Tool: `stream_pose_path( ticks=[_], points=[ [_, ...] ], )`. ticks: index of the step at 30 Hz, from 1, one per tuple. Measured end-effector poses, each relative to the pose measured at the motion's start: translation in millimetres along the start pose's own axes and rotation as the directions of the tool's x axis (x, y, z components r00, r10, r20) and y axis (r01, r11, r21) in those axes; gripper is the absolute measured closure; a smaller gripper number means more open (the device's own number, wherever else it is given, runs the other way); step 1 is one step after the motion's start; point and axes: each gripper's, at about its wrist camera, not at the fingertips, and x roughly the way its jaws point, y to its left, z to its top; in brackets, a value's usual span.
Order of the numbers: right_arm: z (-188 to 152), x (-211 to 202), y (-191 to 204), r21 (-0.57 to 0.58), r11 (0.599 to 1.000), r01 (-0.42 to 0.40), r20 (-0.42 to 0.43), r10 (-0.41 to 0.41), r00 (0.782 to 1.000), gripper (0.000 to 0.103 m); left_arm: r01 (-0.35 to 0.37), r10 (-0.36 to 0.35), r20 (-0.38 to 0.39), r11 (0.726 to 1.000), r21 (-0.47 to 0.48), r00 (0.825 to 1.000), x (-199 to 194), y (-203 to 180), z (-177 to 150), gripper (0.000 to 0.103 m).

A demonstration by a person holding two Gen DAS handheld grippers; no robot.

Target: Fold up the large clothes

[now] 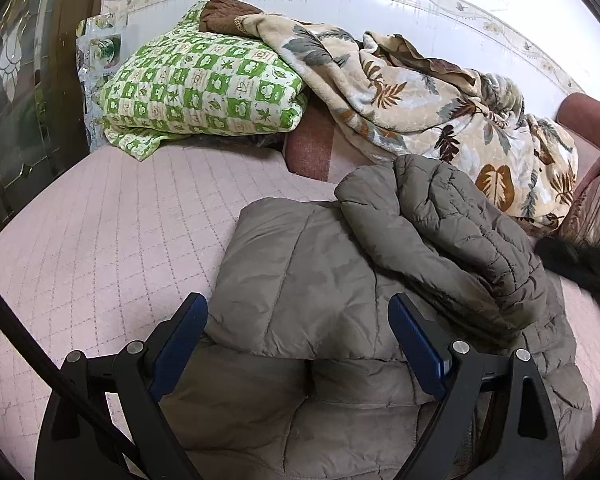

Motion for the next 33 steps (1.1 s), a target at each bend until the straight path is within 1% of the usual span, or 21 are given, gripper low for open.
stream_pose_path(
  ticks=[3, 4, 5, 7, 9, 10, 12, 14, 16, 17, 19, 20, 21, 22, 23, 25, 26, 28, 29, 31, 33],
  points=[
    [16.7, 29.7, 14.0, -0.068, 0.997, 0.021, 0.008, -0.020, 1.000, 0.063, -0.023, 0.023, 0.013, 1.000, -0.010, 1.000, -1.1, 4.4, 2.7, 0.012],
    [18.7, 45.2, 20.4, -0.106, 0.993, 0.048, 0.012, -0.047, 0.999, 0.060, -0.032, 0.033, 0.017, 0.999, -0.017, 0.999, -1.2, 6.6, 3.5, 0.012],
    [17.2, 57.4, 24.2, -0.134, 0.989, 0.062, -0.004, -0.063, 0.998, 0.059, -0.041, 0.041, 0.017, 0.999, -0.023, 0.999, -0.9, 9.0, 4.2, 0.012],
    [4.1, 91.9, 31.3, -0.191, 0.979, 0.072, -0.072, -0.087, 0.994, 0.058, -0.039, 0.039, 0.004, 0.999, -0.036, 0.999, 2.3, 13.1, 4.8, 0.012],
    [-14.9, 121.1, 28.8, -0.211, 0.974, 0.078, -0.176, -0.117, 0.977, 0.056, -0.029, 0.028, -0.010, 0.999, -0.040, 1.000, 5.9, 14.0, 4.9, 0.012],
    [-20.9, 125.2, 27.8, -0.218, 0.973, 0.083, -0.170, -0.121, 0.978, 0.055, -0.027, 0.027, -0.014, 0.999, -0.036, 1.000, 7.2, 13.4, 4.7, 0.012],
    [-21.2, 120.5, 27.5, -0.234, 0.969, 0.077, -0.156, -0.116, 0.981, 0.055, -0.024, 0.023, -0.016, 0.999, -0.029, 1.000, 8.3, 11.5, 4.7, 0.012],
    [-12.5, 107.6, 26.0, -0.217, 0.975, 0.039, -0.166, -0.076, 0.983, 0.055, -0.014, 0.014, -0.016, 1.000, -0.023, 1.000, 8.3, 9.3, 4.4, 0.012],
    [1.1, 76.7, 20.1, -0.163, 0.986, -0.042, -0.121, 0.023, 0.992, 0.054, -0.013, 0.012, -0.015, 1.000, -0.017, 1.000, 8.1, 7.1, 3.5, 0.012],
    [6.1, 65.9, 18.3, -0.158, 0.986, -0.056, -0.098, 0.041, 0.994, 0.053, -0.012, 0.012, -0.015, 1.000, -0.015, 1.000, 8.0, 6.2, 3.5, 0.012],
    [17.1, 45.5, 11.8, -0.176, 0.984, -0.006, -0.034, 0.000, 0.999, 0.050, -0.009, 0.008, -0.015, 1.000, -0.010, 1.000, 8.2, 4.6, 3.8, 0.012],
    [22.0, 34.3, 3.9, -0.183, 0.983, 0.032, 0.008, -0.031, 0.999, 0.050, -0.007, 0.007, -0.015, 1.000, -0.005, 1.000, 8.1, 3.4, 3.9, 0.012],
    [25.4, 25.8, -5.2, -0.191, 0.980, 0.063, 0.039, -0.057, 0.998, 0.046, -0.009, 0.009, -0.012, 1.000, 0.002, 1.000, 8.2, 1.4, 4.3, 0.012],
    [26.4, 22.9, -12.2, -0.196, 0.977, 0.089, 0.050, -0.080, 0.996, 0.044, -0.013, 0.013, -0.007, 1.000, 0.008, 1.000, 7.9, -0.2, 4.8, 0.012],
    [25.7, 23.3, -23.0, -0.198, 0.973, 0.122, 0.049, -0.114, 0.992, 0.044, -0.014, 0.014, -0.001, 1.000, 0.018, 1.000, 7.8, -2.9, 5.5, 0.012],
    [18.9, 33.2, -40.8, -0.183, 0.974, 0.132, 0.008, -0.133, 0.991, 0.044, -0.012, 0.012, 0.000, 0.999, 0.037, 1.000, 8.2, -7.4, 6.6, 0.012],
    [9.7, 45.1, -50.8, -0.179, 0.975, 0.132, -0.040, -0.141, 0.989, 0.044, -0.006, 0.006, 0.003, 0.999, 0.045, 1.000, 8.5, -10.4, 7.7, 0.012],
    [-12.3, 70.8, -60.2, -0.197, 0.969, 0.151, -0.131, -0.179, 0.975, 0.044, -0.001, 0.001, 0.001, 0.998, 0.065, 1.000, 11.3, -17.0, 10.4, 0.012],
    [-16.1, 78.5, -62.9, -0.199, 0.969, 0.149, -0.146, -0.180, 0.973, 0.044, 0.003, -0.003, -0.005, 0.997, 0.072, 1.000, 13.6, -20.4, 12.5, 0.012],
    [-20.9, 75.9, -63.8, -0.194, 0.969, 0.151, -0.121, -0.176, 0.977, 0.044, 0.025, -0.025, -0.008, 0.996, 0.080, 1.000, 17.3, -28.4, 17.8, 0.012],
    [-15.9, 62.0, -62.1, -0.170, 0.977, 0.128, -0.098, -0.146, 0.984, 0.044, 0.019, -0.019, -0.001, 0.994, 0.110, 1.000, 20.7, -38.9, 25.0, 0.012]
  ],
)
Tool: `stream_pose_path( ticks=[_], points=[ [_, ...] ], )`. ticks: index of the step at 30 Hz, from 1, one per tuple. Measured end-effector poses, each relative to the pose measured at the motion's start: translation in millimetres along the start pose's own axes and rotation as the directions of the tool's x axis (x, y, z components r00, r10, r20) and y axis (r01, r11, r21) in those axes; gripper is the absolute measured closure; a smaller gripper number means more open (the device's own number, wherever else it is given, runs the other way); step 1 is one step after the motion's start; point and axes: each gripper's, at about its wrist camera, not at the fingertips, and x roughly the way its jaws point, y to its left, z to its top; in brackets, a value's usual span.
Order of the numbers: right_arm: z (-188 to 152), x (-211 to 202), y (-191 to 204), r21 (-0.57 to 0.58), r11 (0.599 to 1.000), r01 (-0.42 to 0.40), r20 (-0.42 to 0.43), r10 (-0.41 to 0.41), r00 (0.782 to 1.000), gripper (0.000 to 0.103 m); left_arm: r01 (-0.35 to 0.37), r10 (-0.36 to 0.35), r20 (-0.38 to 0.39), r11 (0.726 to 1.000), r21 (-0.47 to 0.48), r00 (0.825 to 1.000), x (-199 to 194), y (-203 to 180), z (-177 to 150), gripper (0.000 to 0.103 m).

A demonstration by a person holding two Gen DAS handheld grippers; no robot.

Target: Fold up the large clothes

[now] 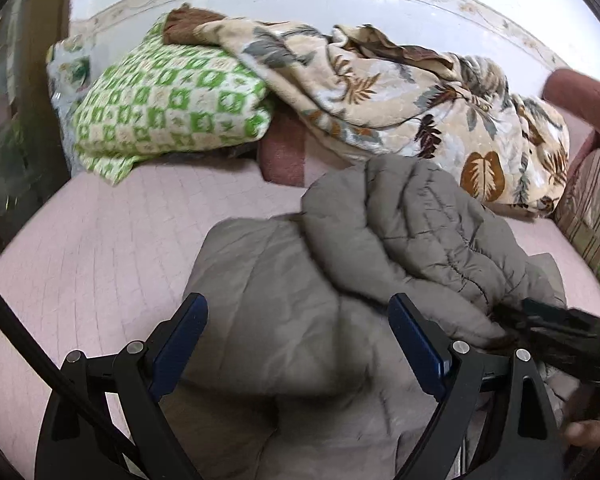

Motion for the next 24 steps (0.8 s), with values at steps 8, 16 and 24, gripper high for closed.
stream_pose_path(
  ticks=[8, 16, 24],
  points=[
    [12.1, -30.7, -5.2, 0.004, 0.997, -0.073, 0.090, 0.073, 0.993, 0.035, 0.021, -0.020, -0.037, 0.999, 0.042, 0.999, 42.9, -41.4, 24.6, 0.012],
    [-14.2, 29.3, -5.4, 0.006, 0.998, -0.063, -0.073, 0.063, 0.995, 0.034, -0.056, 0.075, -0.179, 0.992, 0.109, 0.981, 97.0, -46.1, -14.7, 0.009],
    [-24.4, -47.8, -4.2, 0.026, 0.994, -0.107, 0.005, 0.107, 0.994, 0.034, 0.006, 0.000, -0.136, 0.999, 0.044, 0.991, 19.8, -20.5, -26.8, 0.009]
  ],
)
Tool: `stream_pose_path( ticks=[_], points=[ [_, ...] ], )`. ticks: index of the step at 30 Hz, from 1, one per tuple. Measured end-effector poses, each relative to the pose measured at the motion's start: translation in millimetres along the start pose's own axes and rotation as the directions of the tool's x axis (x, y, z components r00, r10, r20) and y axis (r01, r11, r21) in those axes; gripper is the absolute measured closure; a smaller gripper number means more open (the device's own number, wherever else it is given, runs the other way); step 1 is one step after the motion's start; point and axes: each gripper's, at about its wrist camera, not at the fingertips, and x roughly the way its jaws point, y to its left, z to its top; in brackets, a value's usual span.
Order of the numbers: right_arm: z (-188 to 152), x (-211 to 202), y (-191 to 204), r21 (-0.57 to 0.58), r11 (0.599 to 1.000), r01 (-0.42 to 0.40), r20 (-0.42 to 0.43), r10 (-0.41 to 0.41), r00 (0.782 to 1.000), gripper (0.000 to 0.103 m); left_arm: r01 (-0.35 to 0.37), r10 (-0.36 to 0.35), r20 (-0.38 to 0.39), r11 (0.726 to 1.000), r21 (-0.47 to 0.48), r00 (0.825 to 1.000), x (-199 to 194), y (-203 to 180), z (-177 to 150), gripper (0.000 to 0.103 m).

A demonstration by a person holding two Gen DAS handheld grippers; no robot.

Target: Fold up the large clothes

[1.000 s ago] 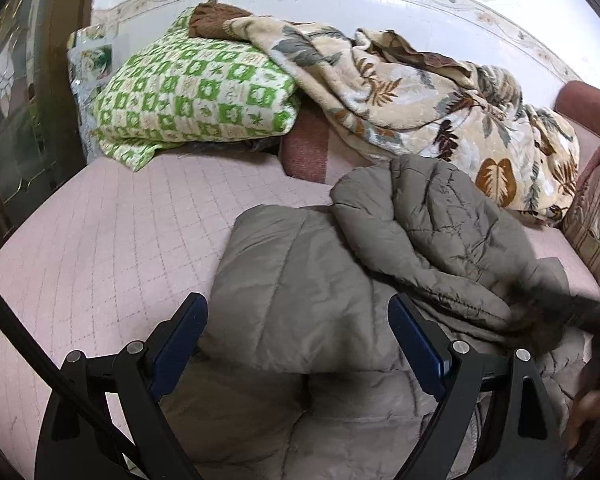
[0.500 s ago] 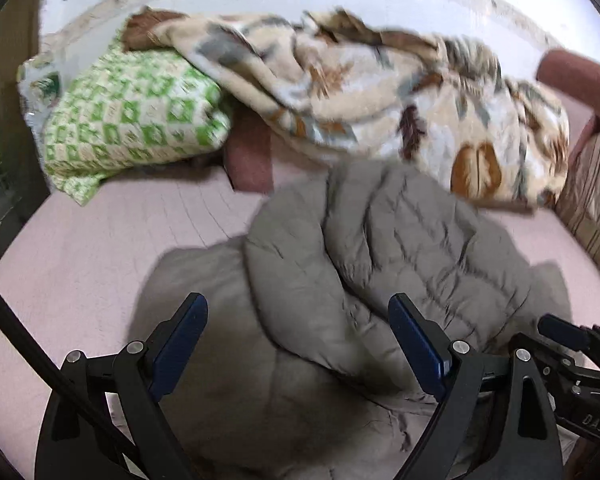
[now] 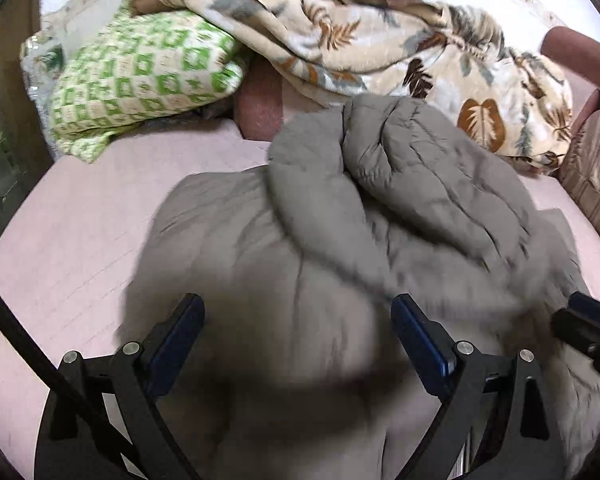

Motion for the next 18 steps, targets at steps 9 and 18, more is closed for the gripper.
stream_pose_path(
  ticks=[9, 18],
  points=[
    [-95.4, -96.2, 18.2, -0.018, 1.000, -0.023, 0.018, 0.023, 1.000, 0.031, -0.122, 0.120, 0.039, 0.991, 0.053, 0.992, -106.6, 6.9, -104.6, 0.009],
    [-193.7, -120.5, 34.7, -0.057, 0.996, 0.072, 0.021, -0.071, 0.997, 0.030, -0.136, 0.137, -0.001, 0.989, 0.059, 0.991, -142.2, -1.4, -200.2, 0.009]
  ],
)
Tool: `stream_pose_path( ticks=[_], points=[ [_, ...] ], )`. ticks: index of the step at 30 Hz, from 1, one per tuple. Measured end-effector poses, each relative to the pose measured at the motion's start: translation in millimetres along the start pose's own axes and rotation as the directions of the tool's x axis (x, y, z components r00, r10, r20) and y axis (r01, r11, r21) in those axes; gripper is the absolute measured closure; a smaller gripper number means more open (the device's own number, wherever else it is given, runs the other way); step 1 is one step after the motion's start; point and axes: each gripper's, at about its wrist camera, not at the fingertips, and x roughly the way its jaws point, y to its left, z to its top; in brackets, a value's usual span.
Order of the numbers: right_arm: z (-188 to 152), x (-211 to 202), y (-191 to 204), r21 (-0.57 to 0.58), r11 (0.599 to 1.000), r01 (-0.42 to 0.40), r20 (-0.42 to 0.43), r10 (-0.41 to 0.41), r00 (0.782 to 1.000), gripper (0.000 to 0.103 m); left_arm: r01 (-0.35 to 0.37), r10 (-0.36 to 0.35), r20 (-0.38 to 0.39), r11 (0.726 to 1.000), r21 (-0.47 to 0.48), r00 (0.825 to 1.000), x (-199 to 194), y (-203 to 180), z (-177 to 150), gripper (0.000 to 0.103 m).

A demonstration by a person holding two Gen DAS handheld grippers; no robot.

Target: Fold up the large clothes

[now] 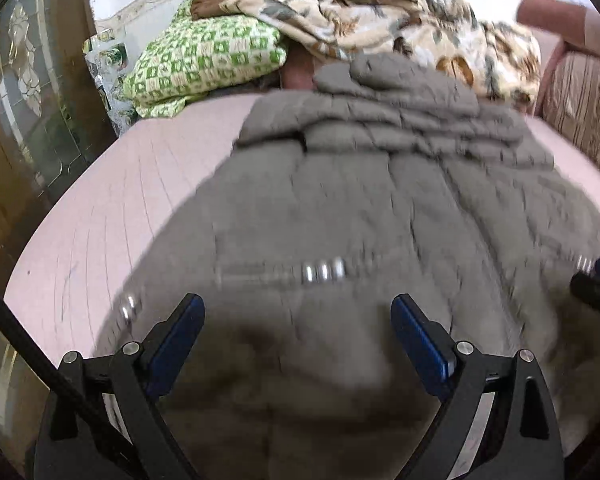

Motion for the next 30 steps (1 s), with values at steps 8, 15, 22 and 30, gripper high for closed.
stream_pose_path(
  ticks=[8, 15, 22, 30],
  points=[
    [-23.5, 15.1, 1.4, -0.048, 0.996, 0.069, -0.028, -0.071, 0.997, 0.022, 0.000, 0.001, -0.009, 1.000, 0.025, 1.000, 9.8, -3.0, -14.8, 0.007],
    [-28.1, 21.8, 6.7, -0.072, 0.994, 0.087, -0.025, -0.089, 0.996, 0.015, 0.009, -0.009, -0.011, 1.000, 0.025, 1.000, 13.9, -2.9, -14.5, 0.005],
    [-29.2, 22.8, 7.5, -0.074, 0.993, 0.092, -0.023, -0.094, 0.995, 0.013, 0.010, -0.009, -0.011, 1.000, 0.024, 1.000, 14.9, -2.9, -14.1, 0.005],
    [-29.0, 22.9, 7.7, -0.077, 0.993, 0.092, -0.022, -0.094, 0.995, 0.012, 0.011, -0.011, -0.007, 1.000, 0.029, 1.000, 16.1, -3.2, -14.4, 0.005]
  ],
)
